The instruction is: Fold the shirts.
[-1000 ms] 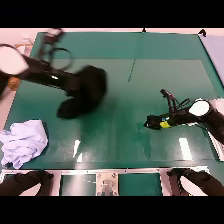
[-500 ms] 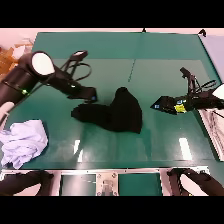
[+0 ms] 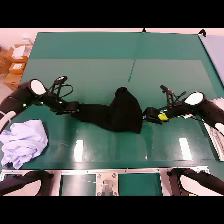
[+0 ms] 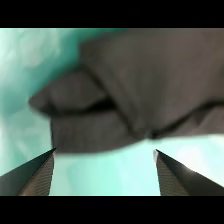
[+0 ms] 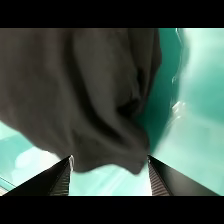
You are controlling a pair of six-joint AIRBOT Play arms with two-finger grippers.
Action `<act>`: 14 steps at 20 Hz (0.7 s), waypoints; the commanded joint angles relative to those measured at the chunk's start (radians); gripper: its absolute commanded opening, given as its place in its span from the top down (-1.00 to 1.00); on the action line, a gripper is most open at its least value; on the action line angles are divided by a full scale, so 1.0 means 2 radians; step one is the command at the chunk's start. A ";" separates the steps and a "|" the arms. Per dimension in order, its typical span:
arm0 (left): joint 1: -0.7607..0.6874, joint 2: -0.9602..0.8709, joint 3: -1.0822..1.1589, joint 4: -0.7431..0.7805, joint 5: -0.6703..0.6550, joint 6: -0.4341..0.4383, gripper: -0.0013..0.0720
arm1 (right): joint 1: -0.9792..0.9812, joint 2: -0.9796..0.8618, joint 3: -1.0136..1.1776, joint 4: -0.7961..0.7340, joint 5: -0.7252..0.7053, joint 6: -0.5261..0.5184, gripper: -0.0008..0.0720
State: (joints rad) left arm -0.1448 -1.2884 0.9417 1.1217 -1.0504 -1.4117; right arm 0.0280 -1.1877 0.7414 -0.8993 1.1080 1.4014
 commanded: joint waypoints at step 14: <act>0.001 -0.105 -0.009 -0.198 0.087 0.136 0.88 | 0.009 -0.083 -0.001 0.118 -0.019 -0.092 0.92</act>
State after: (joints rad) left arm -0.1425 -1.4765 0.9081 0.7547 -0.8394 -1.1919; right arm 0.0463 -1.3506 0.7406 -0.6724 1.0698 1.2339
